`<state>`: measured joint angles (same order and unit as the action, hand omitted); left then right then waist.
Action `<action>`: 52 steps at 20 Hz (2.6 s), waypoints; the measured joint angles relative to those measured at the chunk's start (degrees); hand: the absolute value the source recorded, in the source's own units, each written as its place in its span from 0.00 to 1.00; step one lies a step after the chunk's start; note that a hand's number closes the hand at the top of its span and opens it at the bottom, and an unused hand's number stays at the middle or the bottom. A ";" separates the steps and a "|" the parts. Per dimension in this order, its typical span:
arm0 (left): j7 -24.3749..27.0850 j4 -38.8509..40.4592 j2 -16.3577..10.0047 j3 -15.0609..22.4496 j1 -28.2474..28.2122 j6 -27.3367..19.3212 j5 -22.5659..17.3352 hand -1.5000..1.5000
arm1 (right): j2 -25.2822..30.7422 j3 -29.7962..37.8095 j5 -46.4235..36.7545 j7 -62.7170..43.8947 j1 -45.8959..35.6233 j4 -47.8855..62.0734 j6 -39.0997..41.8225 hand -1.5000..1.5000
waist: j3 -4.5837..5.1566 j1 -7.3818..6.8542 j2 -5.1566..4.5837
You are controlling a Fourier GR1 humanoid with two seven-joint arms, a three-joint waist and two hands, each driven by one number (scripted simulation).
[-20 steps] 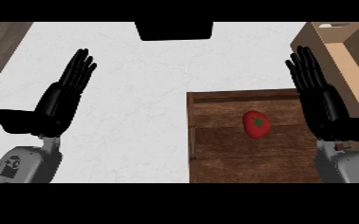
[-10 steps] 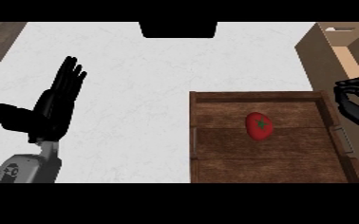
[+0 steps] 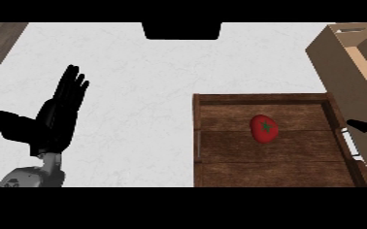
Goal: Pick the tomato from the tray and place it in the cardboard box
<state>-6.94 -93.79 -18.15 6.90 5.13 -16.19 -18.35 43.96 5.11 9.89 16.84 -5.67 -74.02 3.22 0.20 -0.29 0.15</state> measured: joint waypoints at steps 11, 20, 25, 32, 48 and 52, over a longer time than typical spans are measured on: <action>-1.32 0.92 1.21 -0.51 1.45 -0.53 1.10 0.50 | 12.92 -5.74 3.34 -21.91 -3.06 -13.76 20.27 0.00 | -0.07 0.42 0.00; -2.10 -0.23 2.00 -2.16 0.98 1.45 2.19 0.50 | 5.69 -7.07 6.37 -37.51 -6.70 -24.39 21.36 0.00 | -0.16 0.21 -0.09; -2.21 -0.22 2.13 -3.95 0.46 2.98 2.55 0.50 | 2.75 -7.44 3.86 -44.59 -5.94 -29.04 21.53 0.00 | -0.16 0.29 -0.08; -1.90 0.02 5.03 -3.57 0.12 3.08 5.32 0.50 | -4.68 -8.45 -0.69 -48.56 -6.56 -28.83 22.63 0.00 | -0.20 0.22 -0.14; -4.67 -0.76 7.29 -7.08 1.44 6.02 7.80 0.50 | -16.94 -6.89 -13.46 -47.43 -8.24 -24.60 25.98 0.00 | -0.20 0.18 -0.14; -5.50 -1.43 7.83 -7.88 1.12 6.93 8.07 0.50 | -19.33 -6.85 -16.16 -48.03 -6.73 -25.85 26.77 0.00 | -0.20 0.23 -0.13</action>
<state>-12.44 -95.22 -10.32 -0.98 6.25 -9.26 -10.28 24.63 -1.74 -6.27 -31.19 -12.39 -99.87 29.99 0.00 -0.06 0.02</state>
